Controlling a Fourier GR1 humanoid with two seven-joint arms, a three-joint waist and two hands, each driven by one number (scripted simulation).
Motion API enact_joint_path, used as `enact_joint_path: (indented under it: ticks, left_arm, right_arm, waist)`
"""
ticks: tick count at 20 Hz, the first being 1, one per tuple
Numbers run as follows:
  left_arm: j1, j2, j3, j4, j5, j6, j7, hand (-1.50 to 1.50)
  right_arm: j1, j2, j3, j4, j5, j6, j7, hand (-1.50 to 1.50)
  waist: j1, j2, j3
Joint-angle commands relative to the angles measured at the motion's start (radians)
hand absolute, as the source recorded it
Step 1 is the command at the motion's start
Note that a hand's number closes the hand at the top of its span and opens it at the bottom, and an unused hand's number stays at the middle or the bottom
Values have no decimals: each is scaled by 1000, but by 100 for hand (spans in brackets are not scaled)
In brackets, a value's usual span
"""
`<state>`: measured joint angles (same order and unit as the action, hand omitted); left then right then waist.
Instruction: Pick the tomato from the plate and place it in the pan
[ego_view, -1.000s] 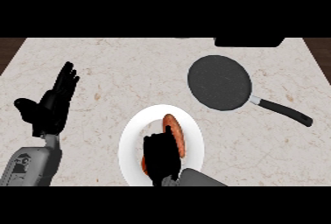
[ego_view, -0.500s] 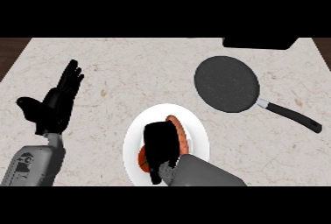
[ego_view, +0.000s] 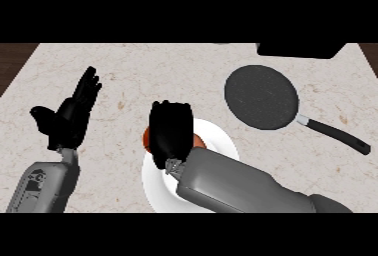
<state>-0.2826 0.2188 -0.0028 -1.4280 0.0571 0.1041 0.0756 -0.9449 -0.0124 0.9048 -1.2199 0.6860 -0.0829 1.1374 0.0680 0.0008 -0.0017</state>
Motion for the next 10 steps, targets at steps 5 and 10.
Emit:
enact_joint_path:
  ticks: [5, 10]
  left_arm:
    - [14, 9, 12, 18, -12, 7, -3, 0]
    - [11, 25, 40, 2, 11, -4, 6, 0]
  right_arm:
    - [-171, 12, -73, 37, 154, -165, 245, 150]
    - [-163, 12, -208, 52, 193, -289, 194, 150]
  waist:
    - [-32, -5, 0]
    - [-40, -2, 2]
